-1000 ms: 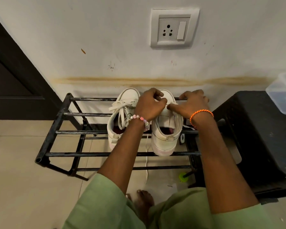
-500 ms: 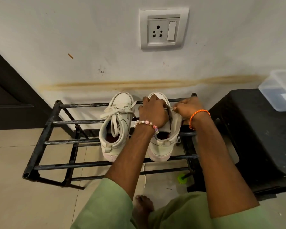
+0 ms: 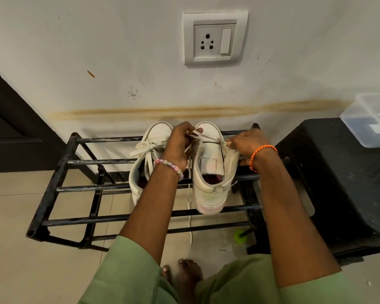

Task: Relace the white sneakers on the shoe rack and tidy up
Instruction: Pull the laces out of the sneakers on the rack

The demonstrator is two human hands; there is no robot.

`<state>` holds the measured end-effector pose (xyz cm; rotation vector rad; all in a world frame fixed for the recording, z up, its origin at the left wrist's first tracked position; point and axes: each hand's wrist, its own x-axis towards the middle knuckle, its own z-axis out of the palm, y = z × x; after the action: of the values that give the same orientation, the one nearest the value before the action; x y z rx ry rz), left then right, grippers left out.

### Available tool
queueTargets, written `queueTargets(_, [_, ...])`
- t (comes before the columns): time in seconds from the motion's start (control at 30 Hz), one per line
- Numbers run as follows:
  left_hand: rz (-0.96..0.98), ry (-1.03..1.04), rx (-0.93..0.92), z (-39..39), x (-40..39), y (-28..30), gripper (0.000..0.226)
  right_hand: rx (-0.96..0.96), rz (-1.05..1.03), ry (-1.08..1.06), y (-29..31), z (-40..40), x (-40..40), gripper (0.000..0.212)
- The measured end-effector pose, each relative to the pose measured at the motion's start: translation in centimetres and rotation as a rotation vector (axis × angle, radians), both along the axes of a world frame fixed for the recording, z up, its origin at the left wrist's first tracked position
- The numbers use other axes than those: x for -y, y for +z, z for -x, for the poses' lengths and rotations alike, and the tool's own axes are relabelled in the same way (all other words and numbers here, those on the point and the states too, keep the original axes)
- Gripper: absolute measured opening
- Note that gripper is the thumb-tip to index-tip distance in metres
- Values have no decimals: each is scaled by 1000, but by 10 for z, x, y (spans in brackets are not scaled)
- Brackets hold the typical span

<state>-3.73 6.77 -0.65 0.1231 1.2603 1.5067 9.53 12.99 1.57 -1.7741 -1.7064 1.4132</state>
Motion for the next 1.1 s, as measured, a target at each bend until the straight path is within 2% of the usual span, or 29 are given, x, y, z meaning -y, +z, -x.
queueTargets(0.03, [27, 6, -79, -2, -2, 0, 23, 1, -2, 4, 0, 0, 0, 28])
queueTargets(0.1, [86, -34, -368, -5, -6, -3, 7, 10, -13, 17, 0, 0, -1, 27])
queueTargets(0.17, [169, -154, -737, -7, -12, -12, 24, 23, -30, 31, -1, 0, -1, 27])
queueTargets(0.23, [215, -310, -1039, -11, -15, -14, 22, 33, -45, 48, -3, 1, -3, 23])
queueTargets(0.33, [231, -419, -1207, -15, -16, -10, 17, 14, -34, 33, -5, 1, -2, 9])
queueTargets(0.4, [252, -351, -1183, -15, -16, -10, 15, 5, -38, 31, -5, 1, -3, 11])
queueTargets(0.53, [220, -284, -991, -17, -15, -11, 10, -22, -27, 12, -6, 0, -4, 13])
queueTargets(0.6, [152, -272, -811, -15, -13, -3, 6, -22, -18, 23, -8, 0, -6, 9])
queueTargets(0.67, [79, -285, -622, -11, -9, 15, 16, -29, -6, 28, -9, 0, -7, 11])
queueTargets(0.73, [23, -307, -493, -5, -8, 35, 21, -30, -4, 28, -10, 0, -8, 12])
queueTargets(0.8, [-62, -277, -389, 2, -6, 48, 9, -24, -8, 35, -9, -1, -7, 8])
queueTargets(0.9, [-206, -187, -182, 4, -4, 50, 21, -30, 3, 49, -8, -2, -6, 8])
queueTargets(0.93, [-214, -160, -167, 3, -3, 47, 23, -35, 10, 51, -7, -2, -6, 8])
queueTargets(0.97, [-182, -137, -234, 3, -6, 41, 23, -42, 17, 49, -6, -1, -6, 8])
queueTargets(1.03, [-43, -127, -520, 0, -12, 29, 22, -43, 16, 48, -6, -2, -6, 9])
queueTargets(1.1, [85, -242, -823, -4, -15, 17, 19, -32, 3, 56, -5, -3, -6, 9])
